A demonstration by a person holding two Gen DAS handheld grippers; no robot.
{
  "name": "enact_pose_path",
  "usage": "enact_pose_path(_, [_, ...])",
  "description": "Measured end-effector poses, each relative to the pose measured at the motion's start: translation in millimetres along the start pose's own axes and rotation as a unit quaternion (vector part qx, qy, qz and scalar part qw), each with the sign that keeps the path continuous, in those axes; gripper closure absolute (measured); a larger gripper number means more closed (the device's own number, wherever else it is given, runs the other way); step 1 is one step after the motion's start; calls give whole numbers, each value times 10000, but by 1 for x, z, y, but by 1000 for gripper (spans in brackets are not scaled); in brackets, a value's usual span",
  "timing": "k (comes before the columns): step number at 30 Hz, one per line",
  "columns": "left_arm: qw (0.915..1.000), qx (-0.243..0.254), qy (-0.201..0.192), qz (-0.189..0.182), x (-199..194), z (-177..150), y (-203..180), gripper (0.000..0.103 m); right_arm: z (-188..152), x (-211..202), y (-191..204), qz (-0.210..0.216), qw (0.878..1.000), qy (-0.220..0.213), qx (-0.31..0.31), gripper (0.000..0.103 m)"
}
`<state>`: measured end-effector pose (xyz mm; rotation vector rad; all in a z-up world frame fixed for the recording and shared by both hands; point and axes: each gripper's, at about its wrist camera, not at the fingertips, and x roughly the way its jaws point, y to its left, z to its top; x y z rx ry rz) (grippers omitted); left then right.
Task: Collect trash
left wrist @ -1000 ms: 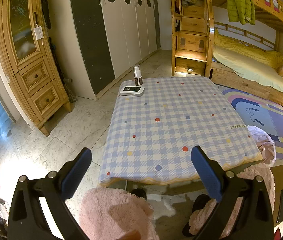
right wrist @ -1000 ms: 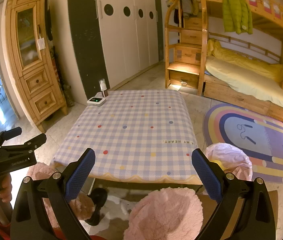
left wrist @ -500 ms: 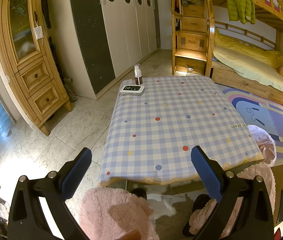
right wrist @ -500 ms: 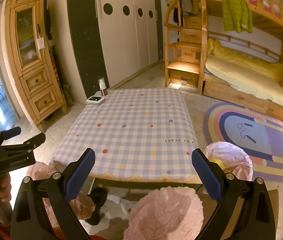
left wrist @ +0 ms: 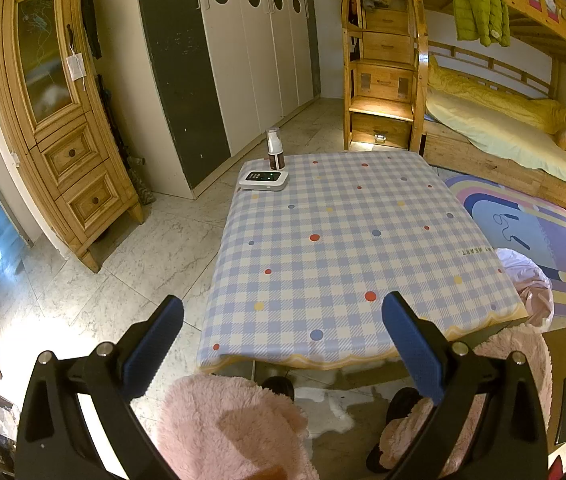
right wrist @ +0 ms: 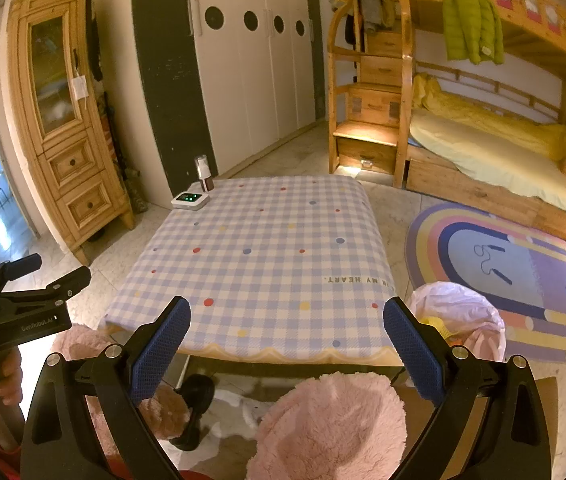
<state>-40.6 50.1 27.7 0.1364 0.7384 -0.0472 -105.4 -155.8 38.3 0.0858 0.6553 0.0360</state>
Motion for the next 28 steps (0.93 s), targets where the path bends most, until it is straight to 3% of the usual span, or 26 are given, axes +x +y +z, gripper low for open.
enact_pose_path(14, [10000,16,-10,25,2,-2,2,7,-2,1,-1,-7,10000,29,13,7])
enact_pose_path(21, [9998,32,-32,-219,6,1,0,7,-6,1,-9,-1,9999,6,105,7])
enact_pose_path(26, [9990,-63,47,-445,20,4,-4,7,-14,-1,-50,-411,9982,-279,347,7])
enact_pose_path(28, [9985,-70,60,-541,25,3,-10,7,-29,1,-78,-802,9950,-392,440,7])
